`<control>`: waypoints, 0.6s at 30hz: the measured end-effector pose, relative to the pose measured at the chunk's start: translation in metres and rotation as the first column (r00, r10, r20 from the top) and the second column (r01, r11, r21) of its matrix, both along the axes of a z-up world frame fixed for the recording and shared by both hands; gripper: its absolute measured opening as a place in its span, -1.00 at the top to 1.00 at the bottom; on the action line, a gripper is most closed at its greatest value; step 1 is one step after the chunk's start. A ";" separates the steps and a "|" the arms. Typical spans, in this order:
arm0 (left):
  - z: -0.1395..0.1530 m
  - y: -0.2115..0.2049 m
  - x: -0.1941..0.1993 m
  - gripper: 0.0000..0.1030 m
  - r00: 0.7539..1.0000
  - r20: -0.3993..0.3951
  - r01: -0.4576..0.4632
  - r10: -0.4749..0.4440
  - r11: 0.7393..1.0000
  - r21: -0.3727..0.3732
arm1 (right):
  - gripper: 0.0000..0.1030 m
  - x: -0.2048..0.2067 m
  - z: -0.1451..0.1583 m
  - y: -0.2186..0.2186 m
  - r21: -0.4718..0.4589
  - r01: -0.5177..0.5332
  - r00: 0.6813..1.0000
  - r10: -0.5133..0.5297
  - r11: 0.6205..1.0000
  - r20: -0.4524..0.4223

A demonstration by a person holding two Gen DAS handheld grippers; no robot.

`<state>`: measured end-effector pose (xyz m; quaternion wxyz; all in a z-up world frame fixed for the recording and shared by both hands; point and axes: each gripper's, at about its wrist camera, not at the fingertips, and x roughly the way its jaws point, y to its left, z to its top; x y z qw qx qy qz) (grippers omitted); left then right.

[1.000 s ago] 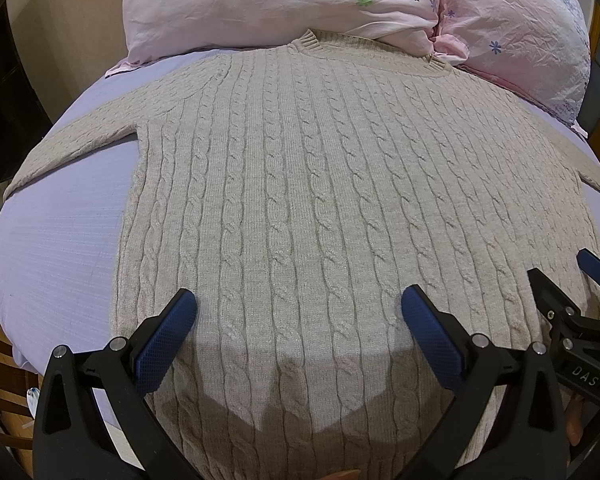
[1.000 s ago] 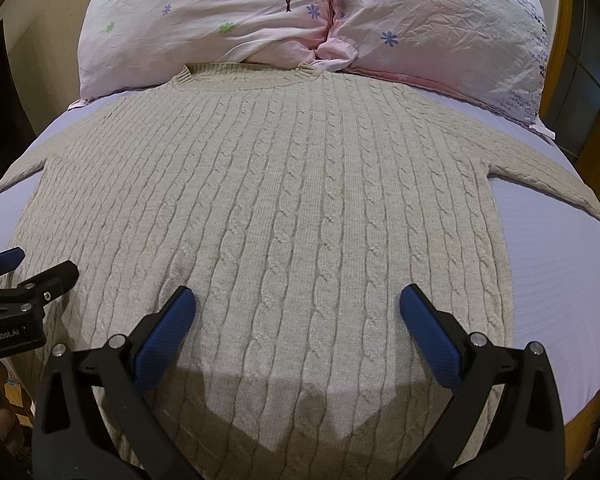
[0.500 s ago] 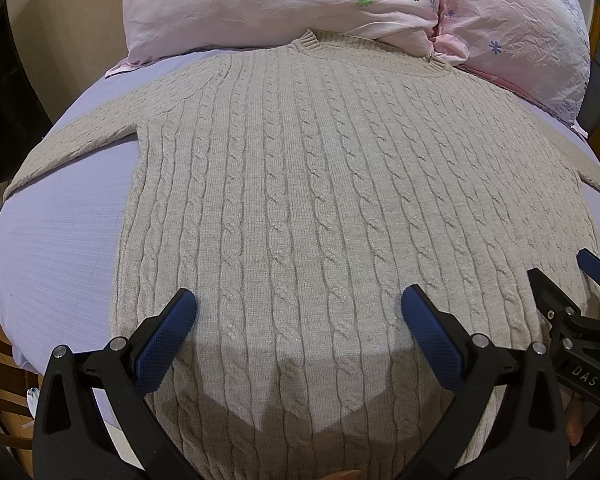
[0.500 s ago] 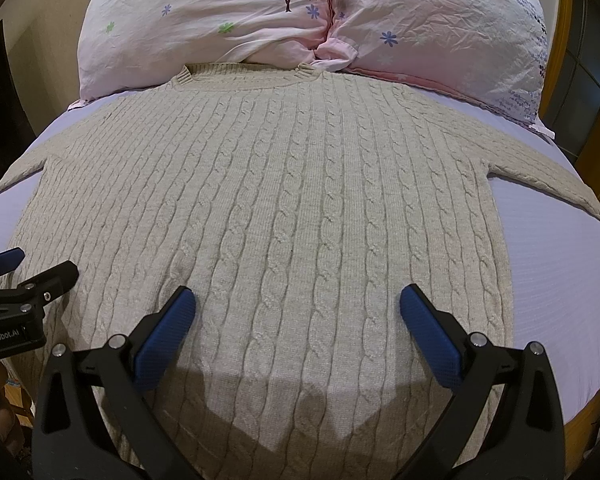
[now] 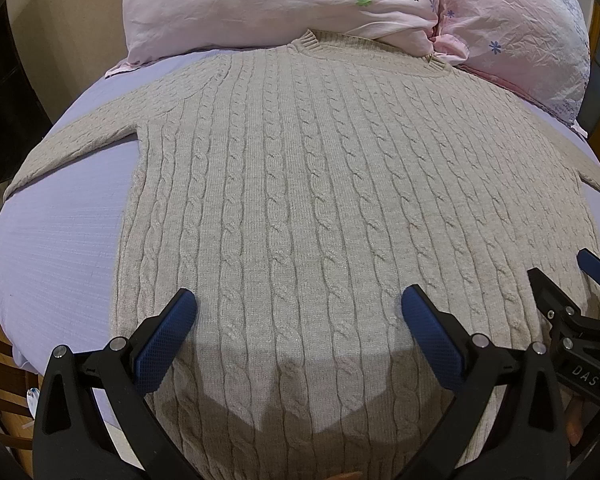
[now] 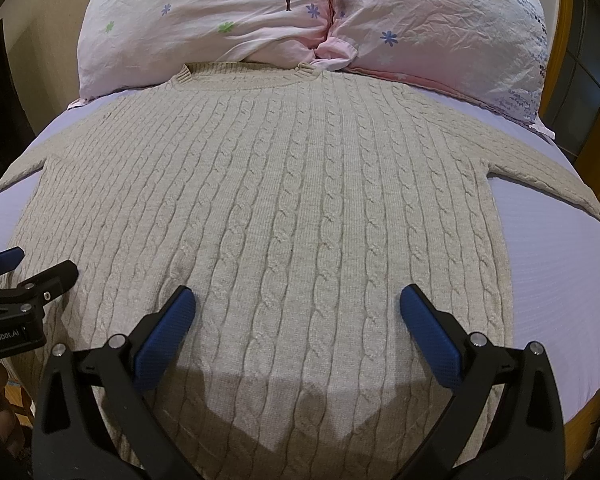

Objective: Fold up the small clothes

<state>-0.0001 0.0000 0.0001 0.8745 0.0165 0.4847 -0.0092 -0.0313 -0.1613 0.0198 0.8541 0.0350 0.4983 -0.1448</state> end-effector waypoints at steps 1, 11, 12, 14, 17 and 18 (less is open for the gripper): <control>0.000 0.000 0.000 -0.97 1.000 0.000 0.000 0.000 1.000 0.001 | -0.97 0.000 0.000 0.000 0.000 -0.001 1.000 0.001 1.000 0.000; 0.000 0.001 -0.001 -0.97 1.000 0.017 0.014 -0.014 1.000 0.002 | -0.96 -0.010 0.012 -0.033 0.104 -0.063 0.993 0.053 0.993 0.102; 0.001 0.001 -0.002 -0.97 0.999 0.033 0.021 -0.021 1.000 0.002 | -0.96 -0.014 0.021 -0.052 0.129 -0.021 0.990 0.003 0.991 0.140; 0.003 0.003 -0.003 -0.97 0.997 0.068 0.037 -0.037 0.999 -0.004 | -0.96 -0.027 0.044 -0.114 0.185 0.138 0.959 -0.177 0.973 0.220; 0.010 0.009 -0.009 -0.97 0.991 0.125 0.058 -0.053 0.998 -0.035 | -0.77 -0.059 0.068 -0.222 0.316 0.389 0.837 -0.475 0.865 0.273; 0.012 0.009 -0.009 -0.97 0.987 0.150 0.060 -0.053 0.997 -0.041 | -0.43 -0.069 0.071 -0.255 0.369 0.441 0.792 -0.548 0.818 0.268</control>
